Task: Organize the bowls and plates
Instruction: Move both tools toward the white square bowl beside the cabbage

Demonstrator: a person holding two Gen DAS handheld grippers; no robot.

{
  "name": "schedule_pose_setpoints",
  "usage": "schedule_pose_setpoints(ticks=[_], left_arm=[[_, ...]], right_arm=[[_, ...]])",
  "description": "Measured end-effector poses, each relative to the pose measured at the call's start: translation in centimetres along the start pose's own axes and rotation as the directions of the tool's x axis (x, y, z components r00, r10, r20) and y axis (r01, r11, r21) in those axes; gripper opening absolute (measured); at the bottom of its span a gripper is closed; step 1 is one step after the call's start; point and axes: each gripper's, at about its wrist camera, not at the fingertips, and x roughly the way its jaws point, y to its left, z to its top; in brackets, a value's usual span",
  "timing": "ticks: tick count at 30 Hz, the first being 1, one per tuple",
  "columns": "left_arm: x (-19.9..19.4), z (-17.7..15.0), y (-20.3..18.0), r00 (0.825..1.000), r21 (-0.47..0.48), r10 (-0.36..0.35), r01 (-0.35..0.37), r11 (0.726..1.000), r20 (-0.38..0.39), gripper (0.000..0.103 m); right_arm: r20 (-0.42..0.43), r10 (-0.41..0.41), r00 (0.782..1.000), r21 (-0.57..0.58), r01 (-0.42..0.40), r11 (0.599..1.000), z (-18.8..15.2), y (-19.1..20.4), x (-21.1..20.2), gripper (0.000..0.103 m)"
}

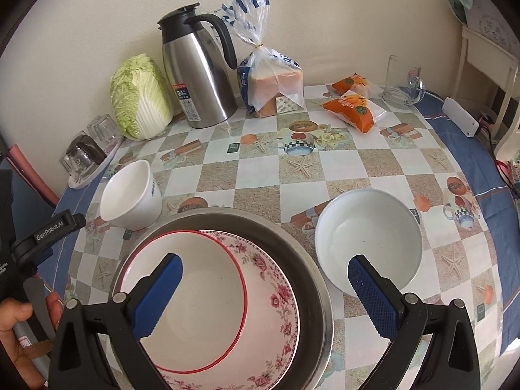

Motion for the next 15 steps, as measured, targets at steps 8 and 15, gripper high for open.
schedule_pose_setpoints(ticks=[8, 15], left_arm=[[1.7, 0.1, -0.3, 0.999, 0.011, -0.048, 0.048, 0.999, -0.024, 0.101], [2.3, 1.0, 0.5, 0.998, -0.030, -0.059, 0.059, 0.998, -0.010, 0.101]], right_arm=[[-0.026, -0.003, 1.000, 0.007, 0.003, 1.000, 2.0, 0.9, 0.2, 0.103], [-0.062, 0.034, 0.998, -0.016, -0.035, 0.999, 4.2, 3.5, 0.2, 0.103]])
